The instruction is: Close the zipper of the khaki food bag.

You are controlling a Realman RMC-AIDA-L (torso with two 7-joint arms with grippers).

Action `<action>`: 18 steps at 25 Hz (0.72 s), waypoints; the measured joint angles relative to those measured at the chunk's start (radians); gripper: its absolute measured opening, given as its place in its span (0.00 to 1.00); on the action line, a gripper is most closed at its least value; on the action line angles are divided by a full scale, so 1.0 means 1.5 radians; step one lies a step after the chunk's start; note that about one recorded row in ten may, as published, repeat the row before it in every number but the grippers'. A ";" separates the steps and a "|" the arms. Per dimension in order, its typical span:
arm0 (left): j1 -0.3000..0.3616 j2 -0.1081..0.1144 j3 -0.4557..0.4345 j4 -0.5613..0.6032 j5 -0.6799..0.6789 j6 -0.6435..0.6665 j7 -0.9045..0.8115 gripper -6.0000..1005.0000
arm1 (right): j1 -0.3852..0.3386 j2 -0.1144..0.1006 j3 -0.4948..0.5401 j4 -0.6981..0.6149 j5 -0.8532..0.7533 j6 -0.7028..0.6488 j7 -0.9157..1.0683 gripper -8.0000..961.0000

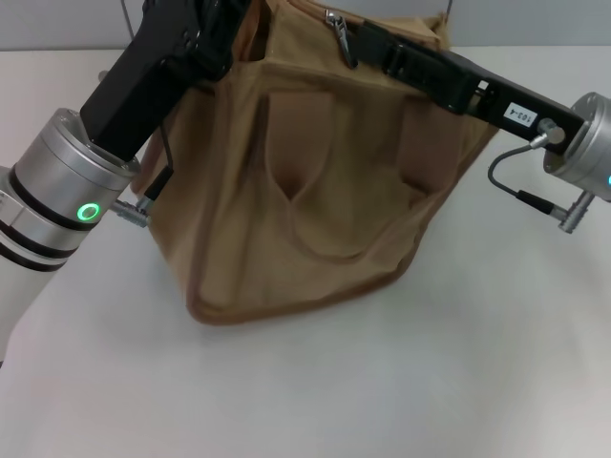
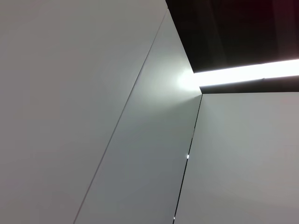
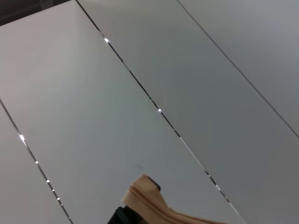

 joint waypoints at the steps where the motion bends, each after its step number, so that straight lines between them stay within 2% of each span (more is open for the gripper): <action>1: 0.000 0.000 0.000 0.000 0.000 0.000 0.000 0.08 | 0.001 0.000 0.000 0.001 -0.001 0.002 0.000 0.53; 8: 0.000 0.000 0.001 -0.002 0.000 0.002 0.000 0.08 | 0.015 0.002 -0.048 0.002 0.001 -0.002 0.007 0.53; 18: 0.001 0.000 0.002 -0.009 0.000 0.001 0.007 0.08 | 0.019 0.003 -0.048 0.003 0.003 0.006 0.009 0.53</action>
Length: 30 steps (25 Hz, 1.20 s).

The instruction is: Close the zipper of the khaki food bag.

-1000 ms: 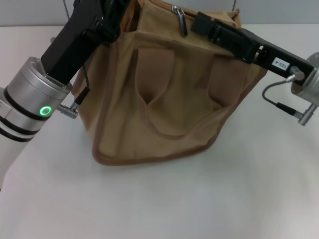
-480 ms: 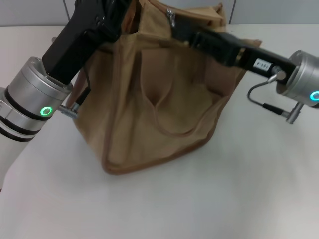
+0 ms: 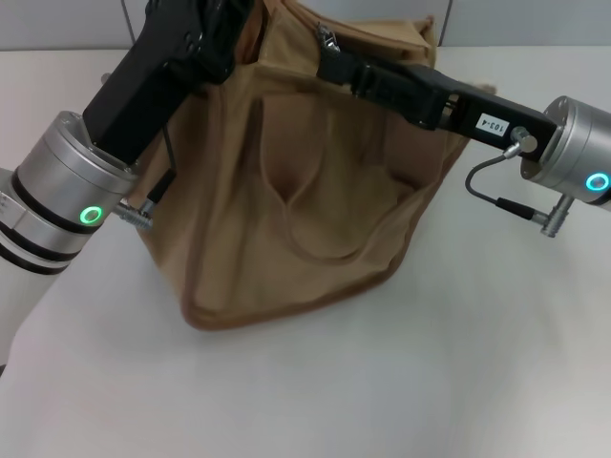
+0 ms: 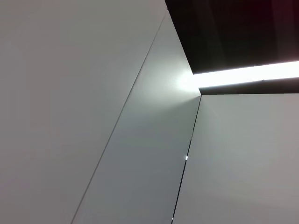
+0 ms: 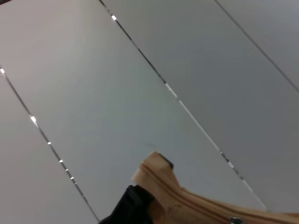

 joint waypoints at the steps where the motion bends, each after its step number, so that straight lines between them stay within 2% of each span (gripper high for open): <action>1: 0.000 0.000 0.001 -0.001 0.000 0.000 0.002 0.08 | 0.002 0.000 -0.002 0.001 0.000 -0.002 0.000 0.53; 20: 0.002 0.000 -0.002 -0.001 0.000 -0.001 0.010 0.08 | 0.008 0.001 0.004 0.011 0.001 0.008 -0.001 0.49; 30: 0.002 0.000 -0.002 -0.001 0.000 -0.001 0.011 0.08 | 0.005 0.001 0.005 0.008 0.003 0.012 -0.005 0.11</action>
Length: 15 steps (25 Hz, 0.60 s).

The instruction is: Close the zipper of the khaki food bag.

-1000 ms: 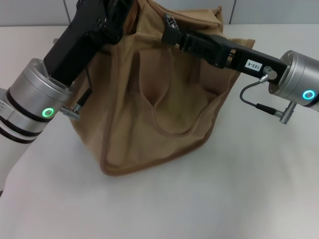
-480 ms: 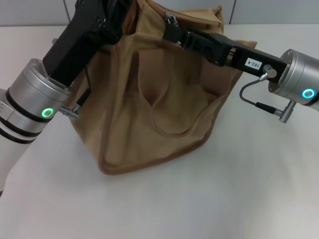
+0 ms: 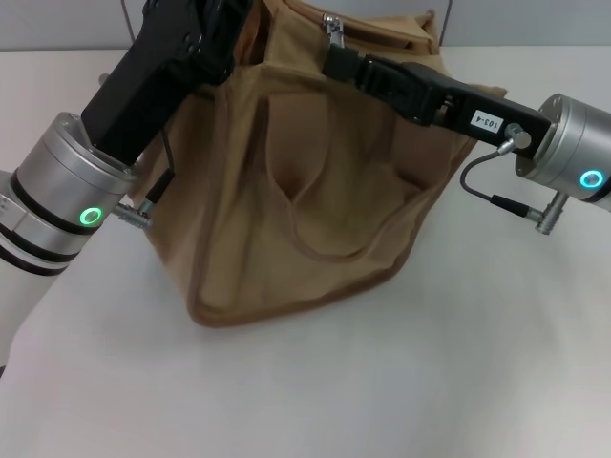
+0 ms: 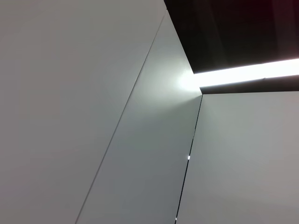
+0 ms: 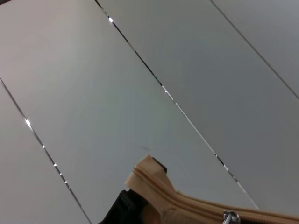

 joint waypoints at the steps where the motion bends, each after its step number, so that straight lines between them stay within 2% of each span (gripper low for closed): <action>1: 0.000 0.000 0.000 0.000 -0.001 0.000 0.000 0.08 | -0.001 0.000 0.000 0.000 0.001 0.001 0.000 0.07; 6: 0.001 0.000 0.000 0.001 -0.002 0.000 0.000 0.08 | -0.006 -0.001 0.000 0.000 0.006 0.005 0.000 0.01; 15: 0.008 0.000 -0.005 0.005 -0.003 0.000 0.000 0.08 | -0.027 -0.004 0.005 -0.009 0.017 0.039 0.025 0.01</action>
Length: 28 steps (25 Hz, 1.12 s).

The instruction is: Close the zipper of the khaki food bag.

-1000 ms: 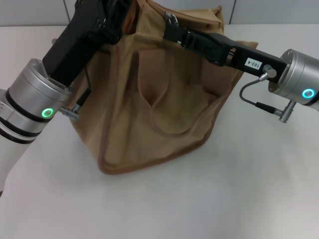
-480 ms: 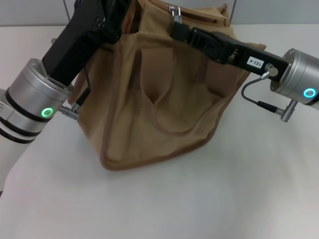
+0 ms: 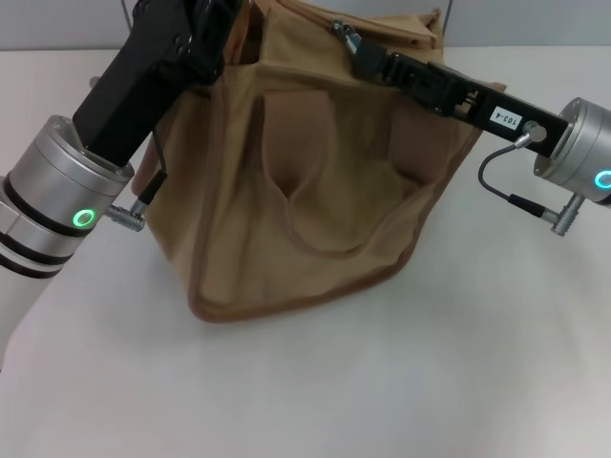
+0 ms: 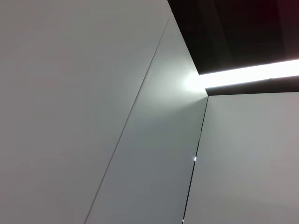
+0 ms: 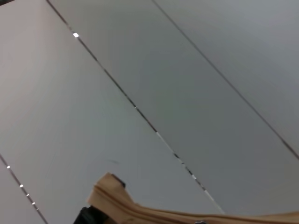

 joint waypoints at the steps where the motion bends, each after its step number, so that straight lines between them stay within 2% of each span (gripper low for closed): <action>1: 0.000 0.000 0.000 0.000 0.000 0.000 0.000 0.08 | -0.003 0.000 0.001 -0.001 0.000 0.004 0.003 0.01; 12: 0.008 0.001 -0.008 0.004 -0.001 0.000 0.000 0.08 | -0.021 -0.002 0.006 -0.022 0.000 0.006 0.019 0.02; 28: 0.048 0.004 -0.052 0.013 -0.001 0.000 0.000 0.08 | -0.069 -0.005 0.039 -0.059 0.000 0.025 0.041 0.02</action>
